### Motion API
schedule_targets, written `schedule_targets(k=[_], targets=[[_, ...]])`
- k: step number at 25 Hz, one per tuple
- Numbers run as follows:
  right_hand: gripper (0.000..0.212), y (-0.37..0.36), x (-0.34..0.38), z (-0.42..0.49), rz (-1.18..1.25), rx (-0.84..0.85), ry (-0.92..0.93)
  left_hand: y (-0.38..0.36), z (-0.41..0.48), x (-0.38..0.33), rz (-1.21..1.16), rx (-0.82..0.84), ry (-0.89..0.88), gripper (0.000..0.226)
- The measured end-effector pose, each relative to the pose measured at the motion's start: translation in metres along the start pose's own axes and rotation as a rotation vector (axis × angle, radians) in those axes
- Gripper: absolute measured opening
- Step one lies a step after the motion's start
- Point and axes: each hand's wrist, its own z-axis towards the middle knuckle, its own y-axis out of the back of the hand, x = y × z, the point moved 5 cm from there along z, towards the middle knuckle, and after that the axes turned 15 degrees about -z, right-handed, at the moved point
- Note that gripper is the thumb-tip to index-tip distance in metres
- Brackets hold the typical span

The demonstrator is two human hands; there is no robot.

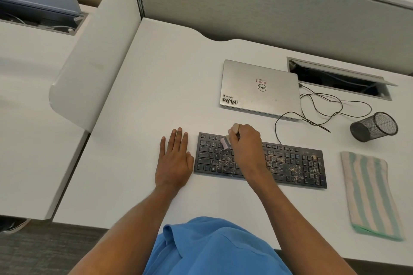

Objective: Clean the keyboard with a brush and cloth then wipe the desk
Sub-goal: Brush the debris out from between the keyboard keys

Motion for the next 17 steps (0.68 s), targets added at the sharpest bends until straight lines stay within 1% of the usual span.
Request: schedule_targets(k=[2, 6, 7, 9, 12, 14, 16, 17], targets=[[0.033, -0.003, -0.002, -0.004, 0.009, 0.062, -0.002, 0.0, 0.0, 0.0, 0.001, -0.002, 0.001, 0.067], [0.022, 0.005, -0.007, -0.003, -0.11, 0.177, 0.011, -0.001, 0.0, 0.001, 0.004, 0.005, 0.003, 0.067], [0.022, 0.008, -0.005, -0.002, -0.098, 0.182, 0.029, -0.001, 0.0, 0.001, 0.002, 0.005, 0.004, 0.067], [0.025, 0.013, 0.004, -0.002, 0.007, 0.186, 0.044, 0.0, 0.0, 0.001, -0.002, 0.002, 0.006, 0.067], [0.021, 0.008, 0.026, 0.001, 0.149, 0.272, 0.054, -0.001, 0.0, 0.001, 0.001, 0.006, 0.005, 0.067], [0.022, 0.0, 0.038, 0.002, 0.138, 0.312, 0.093, -0.001, 0.0, 0.002, -0.001, 0.001, 0.006, 0.067], [0.025, -0.017, 0.034, 0.007, 0.137, 0.34, 0.114, -0.001, 0.0, 0.002, -0.006, -0.001, 0.005, 0.067], [0.029, -0.023, 0.026, 0.01, 0.178, 0.341, 0.075, -0.001, 0.0, 0.002, -0.006, -0.001, 0.005, 0.067]])
